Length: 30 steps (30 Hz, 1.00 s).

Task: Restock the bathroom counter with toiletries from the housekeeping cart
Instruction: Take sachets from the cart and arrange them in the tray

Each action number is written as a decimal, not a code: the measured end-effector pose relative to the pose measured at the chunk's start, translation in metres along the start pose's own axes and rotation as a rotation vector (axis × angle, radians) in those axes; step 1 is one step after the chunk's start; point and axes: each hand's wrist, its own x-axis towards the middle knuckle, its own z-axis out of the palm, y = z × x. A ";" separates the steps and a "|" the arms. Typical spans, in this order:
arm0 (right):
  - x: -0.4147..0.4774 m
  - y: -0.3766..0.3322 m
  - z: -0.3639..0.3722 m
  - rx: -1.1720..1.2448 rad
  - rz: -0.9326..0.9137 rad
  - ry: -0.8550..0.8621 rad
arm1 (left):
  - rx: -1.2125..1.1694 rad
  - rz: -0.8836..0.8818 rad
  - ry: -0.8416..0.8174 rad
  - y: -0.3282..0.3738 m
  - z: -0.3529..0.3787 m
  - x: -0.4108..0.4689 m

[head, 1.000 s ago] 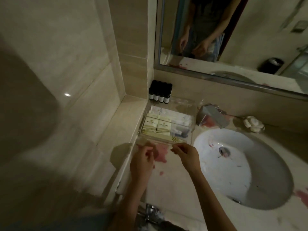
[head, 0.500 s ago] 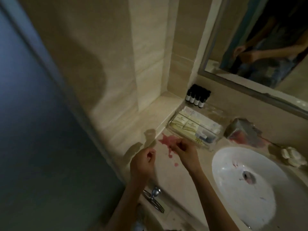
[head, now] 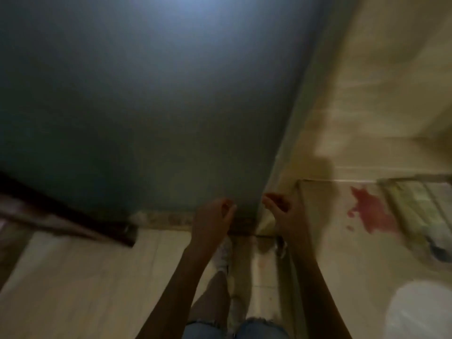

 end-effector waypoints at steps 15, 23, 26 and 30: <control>-0.148 -0.092 0.272 -0.241 -0.398 -0.995 | -0.019 -0.736 0.670 -0.189 -0.166 -0.234; -0.268 -0.099 0.433 -0.412 -0.580 -1.263 | 0.060 -1.003 0.725 -0.294 -0.260 -0.357; -0.324 -0.104 0.487 -0.487 -0.732 -1.272 | 0.085 -1.075 0.674 -0.335 -0.295 -0.401; -0.388 -0.107 0.543 -0.531 -0.938 -1.281 | 0.126 -1.082 0.684 -0.378 -0.332 -0.447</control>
